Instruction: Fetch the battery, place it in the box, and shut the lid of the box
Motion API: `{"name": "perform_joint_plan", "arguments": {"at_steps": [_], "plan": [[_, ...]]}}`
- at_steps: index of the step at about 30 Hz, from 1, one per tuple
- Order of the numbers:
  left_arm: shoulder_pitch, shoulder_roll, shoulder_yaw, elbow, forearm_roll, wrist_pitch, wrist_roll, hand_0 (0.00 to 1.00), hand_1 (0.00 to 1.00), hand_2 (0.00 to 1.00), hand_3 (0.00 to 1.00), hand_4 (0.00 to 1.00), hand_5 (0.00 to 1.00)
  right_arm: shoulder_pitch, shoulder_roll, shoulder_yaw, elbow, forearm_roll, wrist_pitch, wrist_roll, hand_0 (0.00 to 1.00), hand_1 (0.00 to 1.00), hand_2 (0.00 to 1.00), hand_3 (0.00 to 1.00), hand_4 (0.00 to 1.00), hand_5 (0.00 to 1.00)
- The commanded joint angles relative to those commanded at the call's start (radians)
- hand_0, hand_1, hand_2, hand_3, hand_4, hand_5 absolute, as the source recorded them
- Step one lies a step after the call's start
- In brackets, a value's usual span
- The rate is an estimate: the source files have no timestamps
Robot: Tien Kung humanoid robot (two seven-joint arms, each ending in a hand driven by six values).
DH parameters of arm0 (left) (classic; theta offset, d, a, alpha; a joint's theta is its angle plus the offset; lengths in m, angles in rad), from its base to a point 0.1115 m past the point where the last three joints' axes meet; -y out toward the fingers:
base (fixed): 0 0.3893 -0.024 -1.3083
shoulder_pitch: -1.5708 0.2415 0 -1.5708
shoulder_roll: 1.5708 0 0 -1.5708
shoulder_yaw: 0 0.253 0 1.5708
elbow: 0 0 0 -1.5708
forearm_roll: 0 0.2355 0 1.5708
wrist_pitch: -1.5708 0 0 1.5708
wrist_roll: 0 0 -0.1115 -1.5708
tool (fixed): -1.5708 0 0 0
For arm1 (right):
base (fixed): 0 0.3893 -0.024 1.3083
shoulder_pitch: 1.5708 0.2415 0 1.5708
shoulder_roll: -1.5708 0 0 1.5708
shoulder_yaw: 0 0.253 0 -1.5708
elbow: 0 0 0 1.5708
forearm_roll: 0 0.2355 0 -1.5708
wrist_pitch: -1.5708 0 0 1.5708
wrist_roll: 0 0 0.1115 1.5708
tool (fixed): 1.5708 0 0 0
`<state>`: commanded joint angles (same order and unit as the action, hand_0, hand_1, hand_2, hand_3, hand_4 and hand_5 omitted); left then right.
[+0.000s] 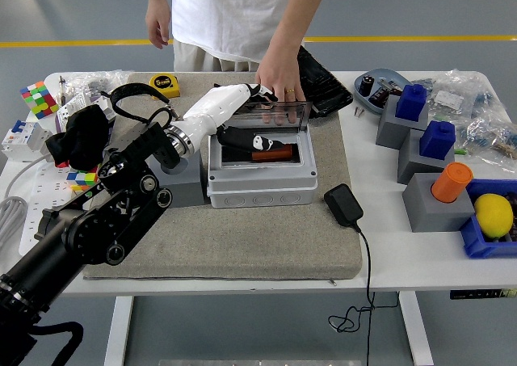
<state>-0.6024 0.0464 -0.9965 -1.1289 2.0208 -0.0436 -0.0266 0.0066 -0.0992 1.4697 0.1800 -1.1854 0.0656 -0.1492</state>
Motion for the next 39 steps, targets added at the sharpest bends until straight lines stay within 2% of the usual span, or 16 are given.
{"name": "perform_joint_plan", "arguments": {"at_steps": [4, 5, 10, 11, 12, 18, 24, 30, 34, 39], "plan": [[0.021, 0.027, 0.027, -0.052, -0.023, -0.026, 0.035, 0.655, 0.729, 0.695, 0.735, 0.998, 0.449, -0.001, -0.001, 0.005, 0.0, -0.001, -0.001, 0.001, 0.785, 0.754, 0.749, 0.78, 0.998, 0.667], [0.028, 0.034, 0.031, -0.065, -0.027, -0.031, 0.04, 0.571, 0.692, 0.665, 0.723, 0.998, 0.414, -0.001, -0.001, 0.007, 0.0, -0.001, -0.001, 0.002, 0.785, 0.754, 0.748, 0.78, 0.998, 0.668], [0.067, 0.073, 0.067, -0.169, -0.071, -0.033, 0.049, 0.571, 0.692, 0.665, 0.723, 0.998, 0.414, -0.005, -0.003, 0.019, 0.0, -0.009, -0.002, -0.001, 0.785, 0.754, 0.748, 0.78, 0.998, 0.668], [0.073, 0.077, 0.076, -0.182, -0.076, -0.035, 0.053, 0.528, 0.675, 0.649, 0.716, 0.998, 0.41, -0.006, -0.003, 0.023, 0.0, -0.013, -0.003, -0.002, 0.784, 0.754, 0.749, 0.781, 0.998, 0.667], [0.078, 0.081, 0.084, -0.192, -0.081, -0.036, 0.055, 0.528, 0.675, 0.649, 0.716, 0.998, 0.41, -0.007, -0.003, 0.026, 0.0, -0.016, -0.003, -0.002, 0.784, 0.754, 0.749, 0.781, 0.998, 0.667], [0.11, 0.098, 0.141, -0.219, -0.108, -0.046, 0.068, 0.523, 0.671, 0.648, 0.713, 0.998, 0.425, -0.007, 0.0, 0.024, 0.0, -0.014, -0.003, 0.0, 0.784, 0.754, 0.748, 0.78, 0.998, 0.667], [0.123, 0.101, 0.149, -0.225, -0.116, -0.047, 0.068, 0.517, 0.669, 0.648, 0.712, 0.998, 0.442, -0.006, -0.001, 0.019, 0.0, -0.013, -0.005, 0.003, 0.783, 0.754, 0.747, 0.78, 0.998, 0.667], [0.147, 0.103, 0.097, -0.282, -0.133, -0.032, 0.046, 0.51, 0.666, 0.647, 0.71, 0.998, 0.452, -0.006, 0.0, 0.023, 0.0, -0.015, -0.005, 0.002, 0.781, 0.754, 0.746, 0.78, 0.998, 0.667], [0.184, 0.096, 0.008, -0.321, -0.152, 0.006, 0.0, 0.51, 0.666, 0.647, 0.71, 0.998, 0.452, -0.007, 0.001, 0.025, 0.0, -0.017, -0.006, 0.003, 0.781, 0.754, 0.746, 0.78, 0.998, 0.667], [0.229, 0.078, -0.121, -0.321, -0.183, 0.05, -0.052, 0.507, 0.665, 0.649, 0.706, 0.998, 0.458, -0.008, 0.002, 0.024, 0.0, -0.017, -0.005, 0.003, 0.781, 0.754, 0.746, 0.78, 0.998, 0.667]]}}
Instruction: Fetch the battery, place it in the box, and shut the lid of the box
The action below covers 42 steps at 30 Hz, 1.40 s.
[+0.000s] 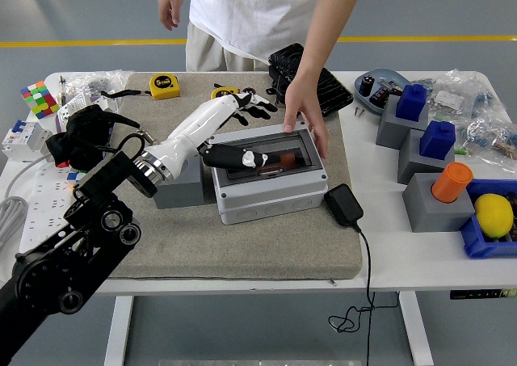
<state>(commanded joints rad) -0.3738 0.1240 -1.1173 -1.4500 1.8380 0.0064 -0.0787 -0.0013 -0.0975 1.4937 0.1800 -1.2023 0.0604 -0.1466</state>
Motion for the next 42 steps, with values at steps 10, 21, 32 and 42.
{"name": "perform_joint_plan", "arguments": {"at_steps": [10, 21, 32, 42], "plan": [[0.108, -0.033, -0.245, 0.034, -0.108, 0.031, -0.037, 0.528, 0.665, 0.651, 0.704, 0.998, 0.456, 0.003, 0.0, 0.008, 0.0, -0.004, 0.0, 0.0, 0.78, 0.753, 0.745, 0.779, 0.998, 0.667], [0.18, -0.034, -0.364, 0.051, -0.1, 0.027, -0.036, 0.53, 0.661, 0.652, 0.703, 0.998, 0.454, 0.006, -0.004, 0.03, 0.0, -0.019, 0.0, -0.007, 0.781, 0.753, 0.745, 0.779, 0.998, 0.667], [0.208, -0.027, -0.4, 0.056, -0.111, 0.026, -0.033, 0.535, 0.66, 0.652, 0.703, 0.998, 0.44, 0.015, -0.004, 0.026, 0.0, -0.011, 0.001, -0.002, 0.781, 0.753, 0.745, 0.779, 0.998, 0.668], [0.225, -0.018, -0.413, 0.052, -0.109, 0.017, -0.025, 0.538, 0.66, 0.652, 0.703, 0.998, 0.432, 0.017, 0.0, 0.035, 0.0, -0.018, 0.003, -0.006, 0.78, 0.753, 0.745, 0.779, 0.998, 0.669]]}}
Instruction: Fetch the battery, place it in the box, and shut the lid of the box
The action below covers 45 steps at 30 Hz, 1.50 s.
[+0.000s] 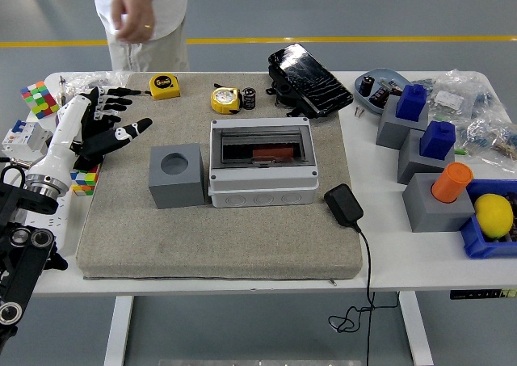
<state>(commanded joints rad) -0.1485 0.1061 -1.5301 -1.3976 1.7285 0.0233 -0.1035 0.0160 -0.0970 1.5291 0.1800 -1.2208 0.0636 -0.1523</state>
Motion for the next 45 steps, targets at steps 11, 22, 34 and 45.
{"name": "perform_joint_plan", "arguments": {"at_steps": [11, 22, 34, 45], "plan": [[0.006, 0.002, -0.004, -0.01, 0.002, -0.007, 0.006, 0.536, 0.659, 0.652, 0.704, 0.998, 0.423, 0.007, 0.0, -0.006, 0.0, -0.001, 0.0, -0.003, 0.781, 0.754, 0.747, 0.779, 0.998, 0.67], [0.001, 0.005, -0.005, -0.014, 0.003, -0.012, 0.01, 0.539, 0.659, 0.651, 0.705, 0.998, 0.422, 0.014, -0.002, -0.001, 0.0, -0.012, 0.0, -0.006, 0.782, 0.754, 0.747, 0.779, 0.998, 0.67], [0.008, 0.006, -0.003, -0.022, 0.014, -0.014, 0.014, 0.541, 0.659, 0.651, 0.704, 0.998, 0.422, 0.012, -0.003, -0.007, 0.0, -0.008, 0.0, -0.002, 0.781, 0.755, 0.747, 0.78, 0.998, 0.671], [0.026, -0.001, -0.019, -0.025, 0.02, -0.017, 0.019, 0.54, 0.659, 0.651, 0.704, 0.998, 0.423, 0.001, 0.004, 0.017, 0.0, -0.023, -0.002, -0.004, 0.786, 0.754, 0.749, 0.78, 0.998, 0.672]]}}
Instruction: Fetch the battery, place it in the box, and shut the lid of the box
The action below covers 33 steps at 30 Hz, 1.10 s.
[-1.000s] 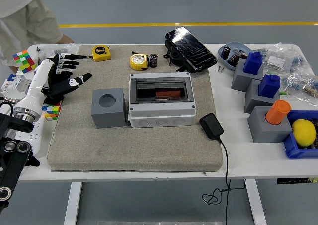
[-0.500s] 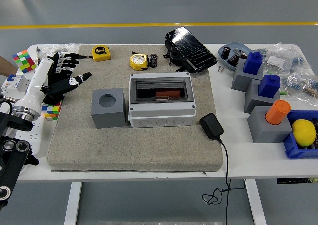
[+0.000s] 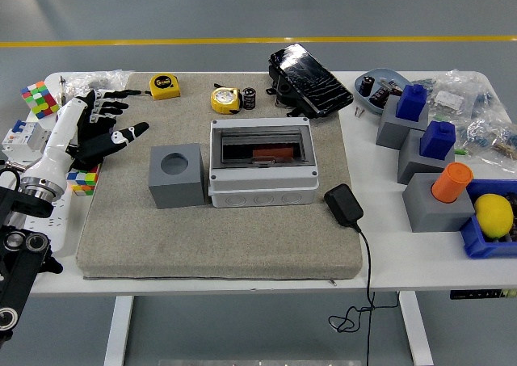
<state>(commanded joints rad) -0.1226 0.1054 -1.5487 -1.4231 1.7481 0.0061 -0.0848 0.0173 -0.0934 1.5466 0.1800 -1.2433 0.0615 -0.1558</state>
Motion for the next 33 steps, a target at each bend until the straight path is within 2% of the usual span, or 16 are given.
{"name": "perform_joint_plan", "arguments": {"at_steps": [33], "plan": [[-0.005, -0.004, -0.006, -0.005, 0.002, -0.01, 0.005, 0.544, 0.661, 0.654, 0.705, 0.998, 0.423, 0.014, -0.002, 0.017, 0.0, -0.014, -0.006, -0.003, 0.788, 0.754, 0.75, 0.78, 0.998, 0.675]]}}
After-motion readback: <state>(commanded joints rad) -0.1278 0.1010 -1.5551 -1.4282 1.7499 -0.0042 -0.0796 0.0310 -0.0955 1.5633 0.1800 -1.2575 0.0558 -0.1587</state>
